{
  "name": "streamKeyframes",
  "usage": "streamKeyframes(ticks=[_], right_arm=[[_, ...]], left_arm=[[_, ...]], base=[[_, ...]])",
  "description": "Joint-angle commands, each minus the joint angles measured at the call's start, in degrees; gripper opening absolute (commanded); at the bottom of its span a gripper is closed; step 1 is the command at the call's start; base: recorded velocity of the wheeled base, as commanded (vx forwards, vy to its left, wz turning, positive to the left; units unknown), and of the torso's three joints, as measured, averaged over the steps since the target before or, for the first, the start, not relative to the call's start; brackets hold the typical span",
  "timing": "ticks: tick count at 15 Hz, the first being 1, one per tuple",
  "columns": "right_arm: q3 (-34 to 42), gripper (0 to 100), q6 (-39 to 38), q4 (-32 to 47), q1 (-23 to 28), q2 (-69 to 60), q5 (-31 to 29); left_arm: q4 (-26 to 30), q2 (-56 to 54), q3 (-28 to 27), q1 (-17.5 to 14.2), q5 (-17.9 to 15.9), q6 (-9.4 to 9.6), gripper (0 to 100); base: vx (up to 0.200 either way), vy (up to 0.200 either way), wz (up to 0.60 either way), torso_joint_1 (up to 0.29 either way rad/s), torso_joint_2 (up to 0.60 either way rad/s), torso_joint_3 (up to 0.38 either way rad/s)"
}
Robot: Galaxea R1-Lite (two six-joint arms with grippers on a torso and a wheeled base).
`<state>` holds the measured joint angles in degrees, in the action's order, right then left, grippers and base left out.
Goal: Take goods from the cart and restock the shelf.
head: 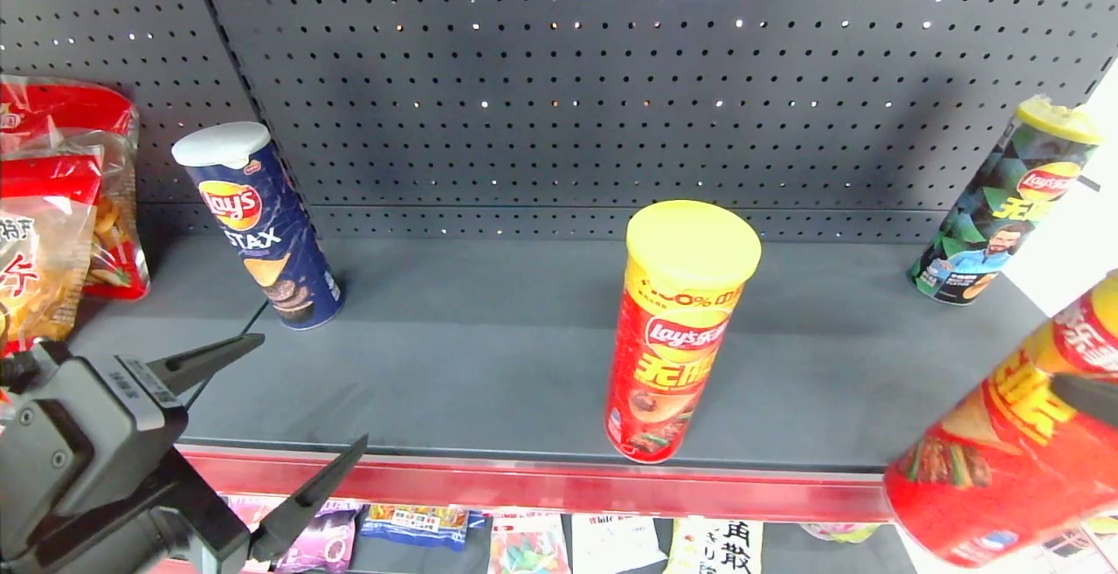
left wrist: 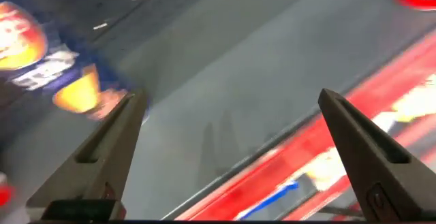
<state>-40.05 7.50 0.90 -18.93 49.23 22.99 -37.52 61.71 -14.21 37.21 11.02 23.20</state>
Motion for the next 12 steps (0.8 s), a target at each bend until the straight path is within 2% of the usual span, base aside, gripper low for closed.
streamKeyframes(ticks=[1,3,6,7,9,12], right_arm=[[-1.26,0,-0.03,-7.23,-2.16,11.68,-0.14],[-3.37,0,-0.03,-14.53,-2.16,20.21,-0.49],[-8.29,0,-0.03,-16.20,-1.99,28.47,-0.23],[-11.81,0,-0.03,-16.72,-1.81,33.04,-0.14],[-16.64,0,-0.03,-17.60,-1.46,37.52,0.12],[-20.69,0,0.06,-17.60,-1.46,42.27,0.21]], left_arm=[[0.08,1.57,0.06,-0.03,-1.79,-0.26,100],[-0.09,3.42,-0.38,-0.82,-1.70,-1.14,100],[0.26,3.42,0.68,0.50,-1.79,-3.34,100],[0.43,3.51,0.68,0.50,-1.70,-7.29,100],[1.66,3.15,0.68,0.50,-1.70,-10.37,100],[2.45,3.42,0.42,0.41,-1.70,-10.72,100]], base=[[0.000,0.000,0.00,0.000,0.00,0.000],[0.000,0.000,0.00,0.000,0.00,0.000],[0.000,0.000,0.00,0.000,0.00,0.000],[0.000,0.000,0.00,0.000,0.00,0.000],[0.000,0.000,0.00,0.000,0.00,0.000],[0.000,0.000,0.00,0.000,0.00,0.000]])
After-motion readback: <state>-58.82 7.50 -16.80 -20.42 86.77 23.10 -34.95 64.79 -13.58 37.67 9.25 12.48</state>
